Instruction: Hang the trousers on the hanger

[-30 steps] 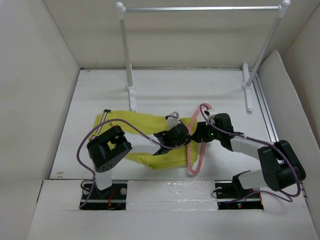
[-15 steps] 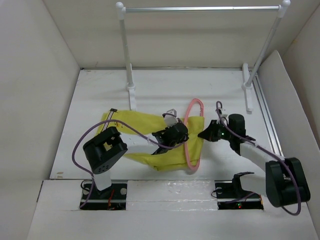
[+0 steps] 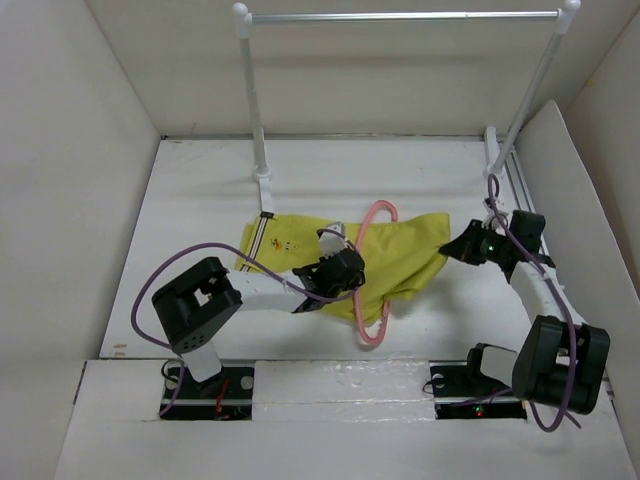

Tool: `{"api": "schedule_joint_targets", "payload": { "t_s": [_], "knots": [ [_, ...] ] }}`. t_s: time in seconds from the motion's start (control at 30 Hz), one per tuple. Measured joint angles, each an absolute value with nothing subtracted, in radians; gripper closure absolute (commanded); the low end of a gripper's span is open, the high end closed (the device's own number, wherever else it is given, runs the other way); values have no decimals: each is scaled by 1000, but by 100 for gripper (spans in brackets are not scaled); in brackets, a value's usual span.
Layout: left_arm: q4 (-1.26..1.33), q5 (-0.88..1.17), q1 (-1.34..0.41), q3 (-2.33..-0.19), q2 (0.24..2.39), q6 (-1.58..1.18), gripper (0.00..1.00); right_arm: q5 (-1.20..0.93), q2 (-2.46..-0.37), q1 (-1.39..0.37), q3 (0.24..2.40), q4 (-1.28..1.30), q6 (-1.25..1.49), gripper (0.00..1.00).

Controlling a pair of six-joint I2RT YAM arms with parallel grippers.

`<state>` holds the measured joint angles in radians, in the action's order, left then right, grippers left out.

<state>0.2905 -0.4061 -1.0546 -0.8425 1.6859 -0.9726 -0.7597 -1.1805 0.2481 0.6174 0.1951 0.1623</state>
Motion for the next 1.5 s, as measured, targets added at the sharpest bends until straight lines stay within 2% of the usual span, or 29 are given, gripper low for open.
{"api": "schedule_joint_targets", "payload": {
  "t_s": [0.2,0.53,0.8,1.03,1.17,1.23,1.27,1.33,1.37,1.43,1.5],
  "knots": [
    [226,-458,-1023,-815,1620,-888,100,-712,-1203,295,696,283,76,100],
    [159,-493,-1058,-896,1629,-747,100,-679,-1400,296,780,284,56,100],
    [73,-532,-1098,-960,1673,-682,100,-627,-1405,308,1008,360,14,100],
    [23,-543,-1097,-971,1673,-678,100,-592,-1401,316,1019,411,-23,100],
    [6,-539,-1091,-1013,1686,-710,100,-571,-1401,315,968,389,-44,81],
    [0,-548,-1092,-1063,1702,-728,100,-562,-1401,314,922,382,-52,75],
    [-1,-553,-1093,-1085,1709,-737,100,-558,-1401,313,896,380,-55,64],
    [-21,-569,-1098,-1126,1716,-757,100,-548,-1399,311,849,385,-57,53],
    [-34,-578,-1101,-1142,1718,-765,100,-541,-1395,308,831,392,-60,44],
    [-60,-593,-1103,-1166,1718,-769,100,-535,-1386,304,818,401,-61,35],
    [-81,-609,-1104,-1181,1718,-772,100,-514,-1336,286,809,424,-61,31]
  ]
}}
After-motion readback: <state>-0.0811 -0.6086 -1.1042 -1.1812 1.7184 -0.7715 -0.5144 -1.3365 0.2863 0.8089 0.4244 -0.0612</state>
